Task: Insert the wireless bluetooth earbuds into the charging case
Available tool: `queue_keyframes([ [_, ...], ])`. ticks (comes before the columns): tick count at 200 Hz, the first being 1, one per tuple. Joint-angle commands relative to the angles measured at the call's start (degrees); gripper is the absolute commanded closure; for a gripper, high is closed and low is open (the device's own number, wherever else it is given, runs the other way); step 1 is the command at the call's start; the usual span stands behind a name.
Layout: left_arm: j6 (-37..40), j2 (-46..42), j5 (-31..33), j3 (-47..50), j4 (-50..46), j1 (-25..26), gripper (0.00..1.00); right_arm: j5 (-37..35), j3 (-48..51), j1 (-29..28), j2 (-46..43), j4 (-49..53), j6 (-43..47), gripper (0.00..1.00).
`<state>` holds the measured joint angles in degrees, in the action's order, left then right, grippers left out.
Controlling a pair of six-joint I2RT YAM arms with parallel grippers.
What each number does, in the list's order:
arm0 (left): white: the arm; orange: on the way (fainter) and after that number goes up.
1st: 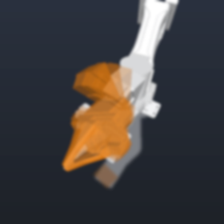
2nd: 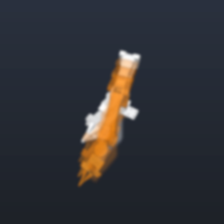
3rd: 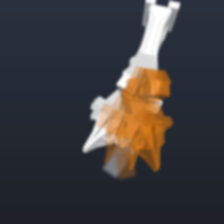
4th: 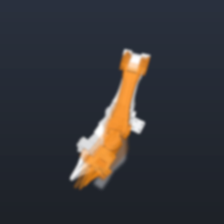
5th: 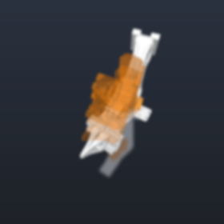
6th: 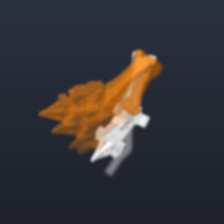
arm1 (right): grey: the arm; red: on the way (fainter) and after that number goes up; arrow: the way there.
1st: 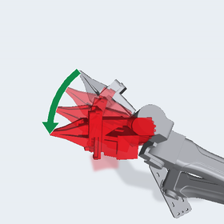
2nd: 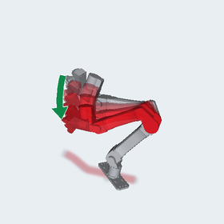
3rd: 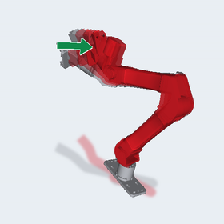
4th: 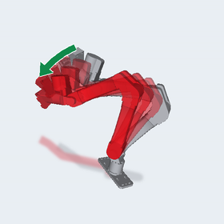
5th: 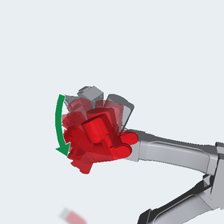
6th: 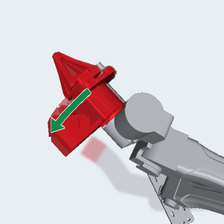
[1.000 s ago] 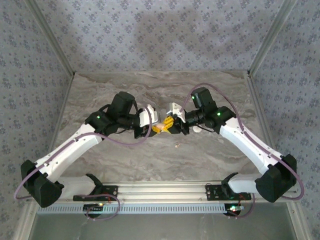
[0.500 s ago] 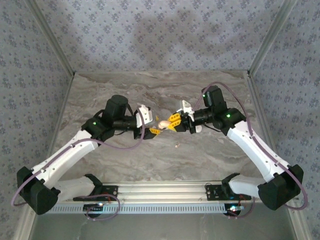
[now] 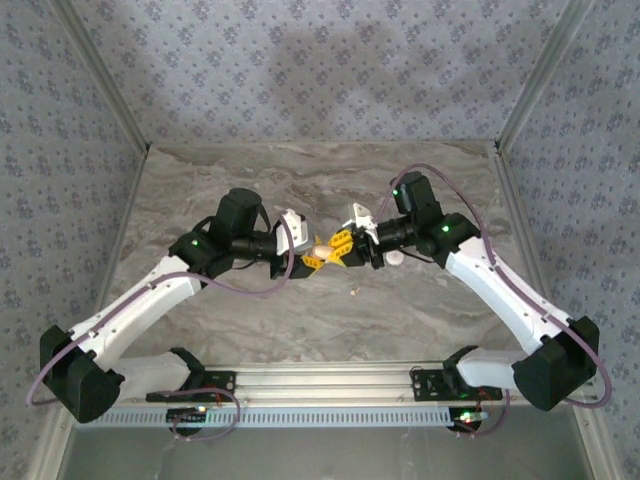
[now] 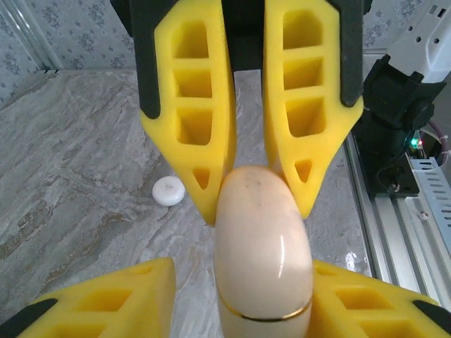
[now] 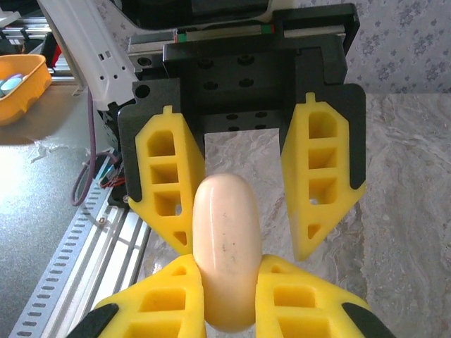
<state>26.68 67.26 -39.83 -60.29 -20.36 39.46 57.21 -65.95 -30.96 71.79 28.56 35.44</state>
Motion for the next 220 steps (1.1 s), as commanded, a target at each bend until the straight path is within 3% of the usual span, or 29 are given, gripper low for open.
queue_keyframes([
  [1,-0.3,-0.3,-2.1,-2.2,0.0,-0.1,0.53,-0.8,-3.6,-0.5,0.3,1.5,0.4,0.85],
  [61,0.2,0.2,-1.8,-2.5,-2.2,-0.1,0.73,-1.3,-3.9,-0.5,0.0,1.6,0.2,0.85],
  [77,0.0,0.0,-2.0,-2.6,-1.9,-0.1,0.72,-1.5,-3.9,-0.5,0.1,1.8,0.1,0.85],
  [91,-0.5,-0.4,-1.7,-2.5,-1.1,-0.1,0.58,-1.7,-3.9,-0.5,0.3,2.3,-0.1,0.85],
  [103,-0.6,-0.7,-1.8,-2.3,-0.7,-0.1,0.56,-2.0,-4.0,-0.6,0.4,2.8,-0.2,0.85],
  [143,-0.7,-0.9,-1.8,-2.5,-1.0,-0.1,0.62,-2.7,-4.2,-0.5,0.4,3.7,0.0,0.85],
  [195,-1.6,-1.1,-1.8,-2.3,0.0,0.0,0.61,-2.9,-4.4,-0.7,0.7,4.1,0.1,0.85],
  [220,-1.5,-0.9,-1.8,-2.4,0.0,-0.1,0.69,-3.1,-4.6,-0.8,0.8,4.2,0.1,0.85],
])
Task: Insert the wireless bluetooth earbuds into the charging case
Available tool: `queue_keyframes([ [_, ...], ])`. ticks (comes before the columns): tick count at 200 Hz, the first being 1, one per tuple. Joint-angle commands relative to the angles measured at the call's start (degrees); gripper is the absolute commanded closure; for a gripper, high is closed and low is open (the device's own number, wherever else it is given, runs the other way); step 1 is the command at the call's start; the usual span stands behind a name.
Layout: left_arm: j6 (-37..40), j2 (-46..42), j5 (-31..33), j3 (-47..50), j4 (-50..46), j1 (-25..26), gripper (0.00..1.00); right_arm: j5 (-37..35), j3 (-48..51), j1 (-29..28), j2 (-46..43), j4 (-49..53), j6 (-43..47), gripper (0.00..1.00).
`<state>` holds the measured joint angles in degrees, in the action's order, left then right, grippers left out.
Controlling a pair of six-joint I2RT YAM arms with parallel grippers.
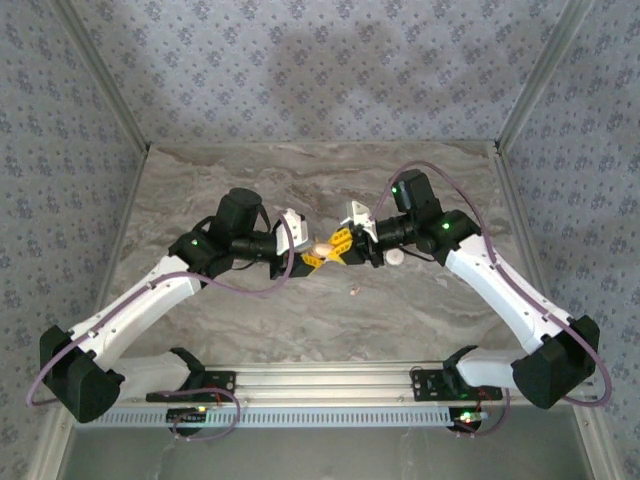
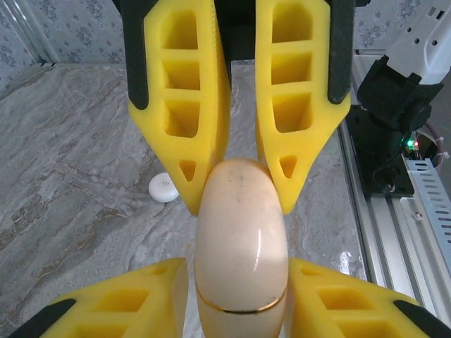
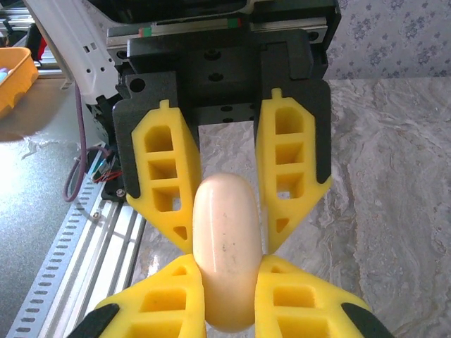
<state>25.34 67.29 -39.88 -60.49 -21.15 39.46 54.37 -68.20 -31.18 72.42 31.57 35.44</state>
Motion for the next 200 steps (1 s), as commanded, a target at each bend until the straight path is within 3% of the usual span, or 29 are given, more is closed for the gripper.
queue_keyframes([
  [1,-0.2,-0.9,-1.8,-2.2,0.7,0.0,0.69,-0.2,-2.4,-0.6,0.2,1.2,0.1,0.85],
  [25,0.0,-0.6,-1.8,-2.2,0.3,0.0,0.74,-0.6,-2.5,-0.6,0.1,1.2,-0.3,0.83],
  [42,0.2,-0.4,-2.0,-2.3,-0.1,0.0,0.75,-0.3,-2.5,-0.4,0.1,1.0,-1.8,0.67],
  [57,0.3,-0.2,-2.4,-2.4,-0.5,0.0,0.75,0.0,-2.6,0.5,0.1,0.1,-2.9,0.62],
  [124,0.5,-0.4,-2.9,-2.3,-0.9,0.3,0.76,0.4,-2.5,4.9,-0.2,-4.2,-7.3,0.61],
  [200,-1.5,-0.9,-3.3,-0.5,3.1,0.4,0.78,-2.3,-2.0,5.2,0.2,-5.2,-9.4,0.60],
])
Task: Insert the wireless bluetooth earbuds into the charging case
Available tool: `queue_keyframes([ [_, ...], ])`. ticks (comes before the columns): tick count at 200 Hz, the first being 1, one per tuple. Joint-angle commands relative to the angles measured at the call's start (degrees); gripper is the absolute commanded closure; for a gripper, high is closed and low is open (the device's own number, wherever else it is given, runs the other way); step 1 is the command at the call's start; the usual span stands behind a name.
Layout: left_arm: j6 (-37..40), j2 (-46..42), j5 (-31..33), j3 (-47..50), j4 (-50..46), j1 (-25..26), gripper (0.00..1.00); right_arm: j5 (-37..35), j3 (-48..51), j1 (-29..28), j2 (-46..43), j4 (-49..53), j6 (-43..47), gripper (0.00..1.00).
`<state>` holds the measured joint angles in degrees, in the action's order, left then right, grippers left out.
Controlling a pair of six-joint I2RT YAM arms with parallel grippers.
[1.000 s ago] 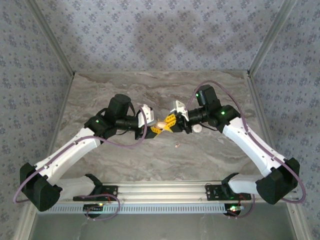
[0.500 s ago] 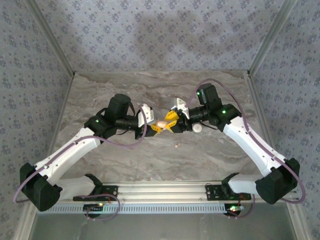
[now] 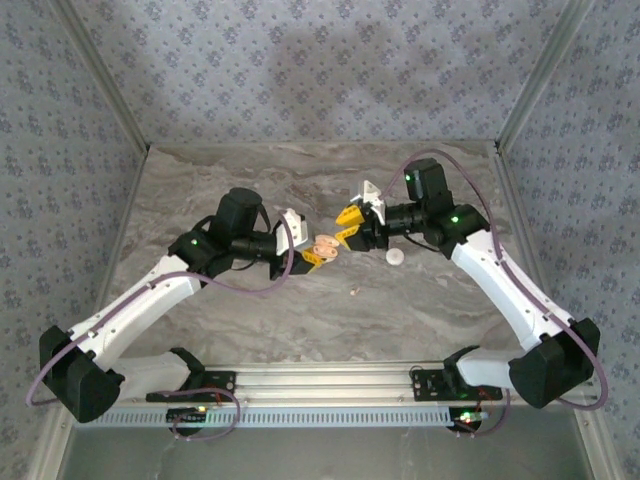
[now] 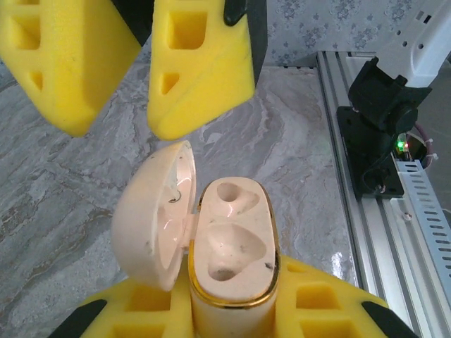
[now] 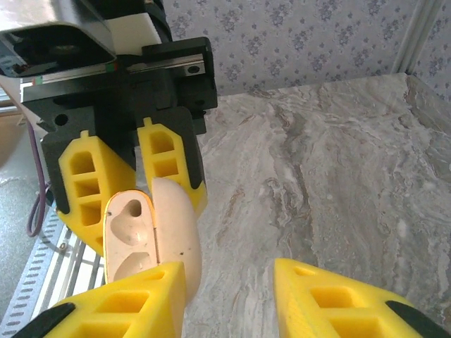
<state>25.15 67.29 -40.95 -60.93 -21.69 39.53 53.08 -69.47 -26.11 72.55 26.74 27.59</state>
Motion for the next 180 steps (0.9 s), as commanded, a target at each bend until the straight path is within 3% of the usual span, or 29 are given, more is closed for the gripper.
queue_keyframes([
  [1,-1.4,-0.8,-2.2,0.0,3.8,0.3,0.78,-1.0,-0.8,0.1,0.0,-0.3,-1.6,0.60],
  [67,-10.3,-1.5,-2.2,8.7,18.8,-0.9,0.81,-2.0,-0.8,2.9,-2.3,-2.6,-12.0,0.56],
  [120,-15.7,-2.9,-0.2,16.4,27.6,-3.5,0.81,-8.7,0.1,5.0,-4.5,8.2,-16.1,0.58],
  [156,-17.3,-3.6,-0.1,19.7,29.7,-5.6,0.81,-9.3,3.6,5.6,-5.2,15.6,-7.4,0.55],
  [180,-18.2,-4.6,0.3,21.7,30.8,-6.8,0.82,-8.6,5.2,5.6,-5.7,21.6,11.0,0.48],
])
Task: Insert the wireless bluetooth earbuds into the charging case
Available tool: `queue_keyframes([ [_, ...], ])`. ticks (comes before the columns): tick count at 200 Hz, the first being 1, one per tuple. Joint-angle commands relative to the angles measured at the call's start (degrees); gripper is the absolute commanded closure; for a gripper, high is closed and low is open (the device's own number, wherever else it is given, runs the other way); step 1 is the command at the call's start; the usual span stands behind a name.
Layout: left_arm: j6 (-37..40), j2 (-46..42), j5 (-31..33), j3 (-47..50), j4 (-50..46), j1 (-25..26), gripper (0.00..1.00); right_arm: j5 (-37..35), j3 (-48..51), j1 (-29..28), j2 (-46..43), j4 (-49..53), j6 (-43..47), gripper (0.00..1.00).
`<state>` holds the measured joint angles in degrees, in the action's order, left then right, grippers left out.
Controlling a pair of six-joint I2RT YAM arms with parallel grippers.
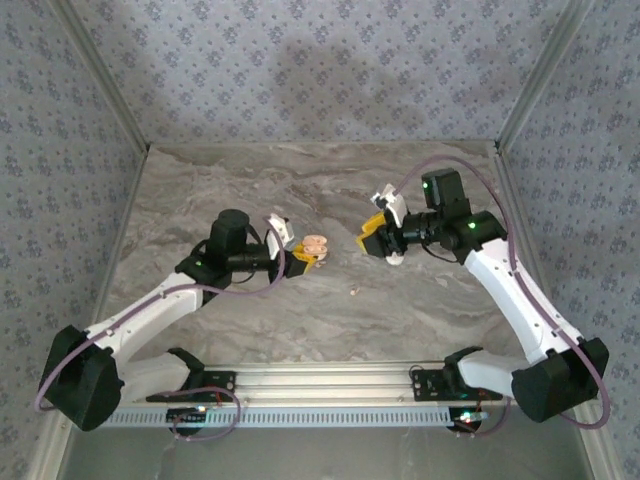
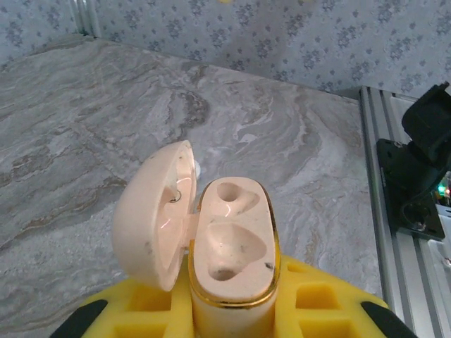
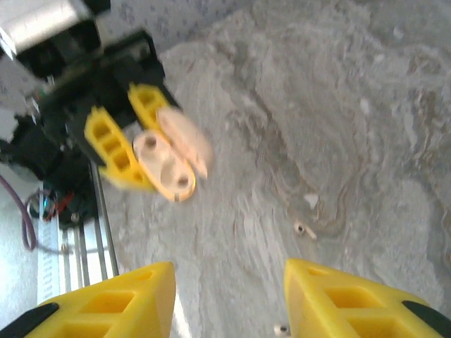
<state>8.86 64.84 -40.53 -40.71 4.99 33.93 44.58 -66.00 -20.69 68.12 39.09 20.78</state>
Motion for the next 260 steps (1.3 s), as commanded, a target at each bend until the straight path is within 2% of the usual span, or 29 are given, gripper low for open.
queue_keyframes([
  [1,-2.0,-2.2,-0.1,1.6,4.2,-1.2,0.82,-0.1,1.7,0.3,-1.3,9.5,18.6,0.47],
  [23,-2.5,-3.1,0.0,3.0,4.7,-2.5,0.82,-2.7,2.7,0.0,-0.8,12.2,33.5,0.44],
  [52,-2.7,-4.0,0.0,4.1,4.6,-4.1,0.82,-8.7,1.4,-3.1,3.9,17.2,51.9,0.48],
  [125,-2.2,-5.8,-0.2,5.1,2.4,-6.9,0.83,-22.5,-1.8,-12.7,20.7,19.4,71.5,0.55],
  [176,-1.9,-6.7,-0.2,5.0,1.1,-7.9,0.83,-26.0,-1.8,-15.2,28.3,17.0,76.5,0.56],
  [260,-1.8,-6.9,-0.2,5.0,0.4,-8.7,0.83,-27.1,-1.8,-16.0,33.8,10.3,74.4,0.58],
])
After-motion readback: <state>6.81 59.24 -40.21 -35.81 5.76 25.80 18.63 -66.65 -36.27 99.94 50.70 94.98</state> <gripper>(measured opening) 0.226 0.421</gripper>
